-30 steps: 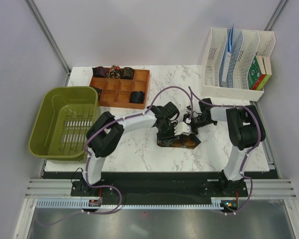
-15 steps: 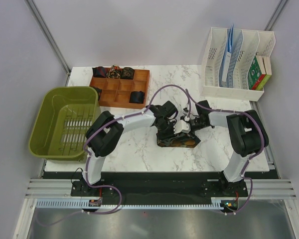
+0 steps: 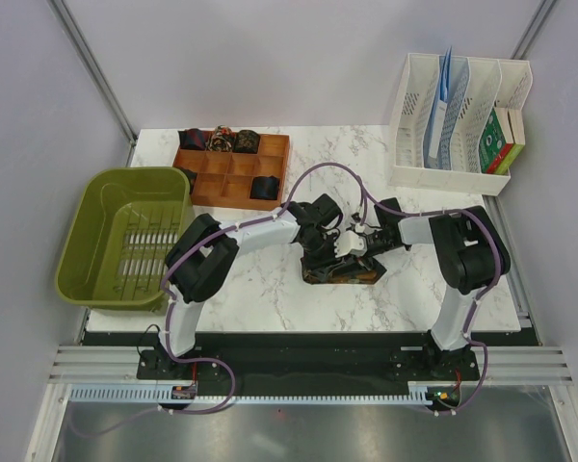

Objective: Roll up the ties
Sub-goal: Roll the tie at the center of the board.

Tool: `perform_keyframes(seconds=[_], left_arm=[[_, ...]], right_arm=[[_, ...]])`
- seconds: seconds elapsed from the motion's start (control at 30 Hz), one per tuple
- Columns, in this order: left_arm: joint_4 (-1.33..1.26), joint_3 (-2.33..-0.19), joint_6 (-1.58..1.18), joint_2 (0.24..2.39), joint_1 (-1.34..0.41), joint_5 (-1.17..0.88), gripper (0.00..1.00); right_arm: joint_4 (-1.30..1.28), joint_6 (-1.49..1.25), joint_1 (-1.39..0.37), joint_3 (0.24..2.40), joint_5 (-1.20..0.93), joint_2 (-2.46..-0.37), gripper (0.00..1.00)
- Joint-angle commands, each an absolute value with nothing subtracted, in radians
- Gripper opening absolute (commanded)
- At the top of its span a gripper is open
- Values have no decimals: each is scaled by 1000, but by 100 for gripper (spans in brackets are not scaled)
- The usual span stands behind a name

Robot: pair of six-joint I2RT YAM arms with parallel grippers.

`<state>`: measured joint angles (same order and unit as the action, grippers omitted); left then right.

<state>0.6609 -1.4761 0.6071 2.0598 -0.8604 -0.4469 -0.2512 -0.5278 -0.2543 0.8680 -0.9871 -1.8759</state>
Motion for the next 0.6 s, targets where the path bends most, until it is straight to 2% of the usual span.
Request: perform_keyframes(seconds=[0.0,0.03,0.1,0.13,0.2,0.23,0.37,0.57], left_arm=[[692,-1422,591,2143,-861,-399,33],[693,-1420,594,2141,-861,-399,33],[690,-1417,594,2140,-858,-402,33],[690,-1417,592,2138,-859,-402,33],[689,-1414,597,2135,-858,-405,33],[687,-1414,597,2134,-856,-405,33],[687,-1413,601,2114,-850,-411,42],[680,-1408,604,2039,-831,-443,62]], right_arm=[[-123,-590,-275,856,-989,-1924,42],[-115,-592,-276,851,-989,-1924,33],[-109,-600,-275,847,-988,-1927,27],[-107,-600,-276,847,-989,-1928,18],[-103,-601,-276,847,-989,-1930,8],[-103,-601,-275,847,-988,-1930,0],[-117,-583,-273,845,-948,-1937,0],[-159,-543,-268,859,-910,-1953,0]])
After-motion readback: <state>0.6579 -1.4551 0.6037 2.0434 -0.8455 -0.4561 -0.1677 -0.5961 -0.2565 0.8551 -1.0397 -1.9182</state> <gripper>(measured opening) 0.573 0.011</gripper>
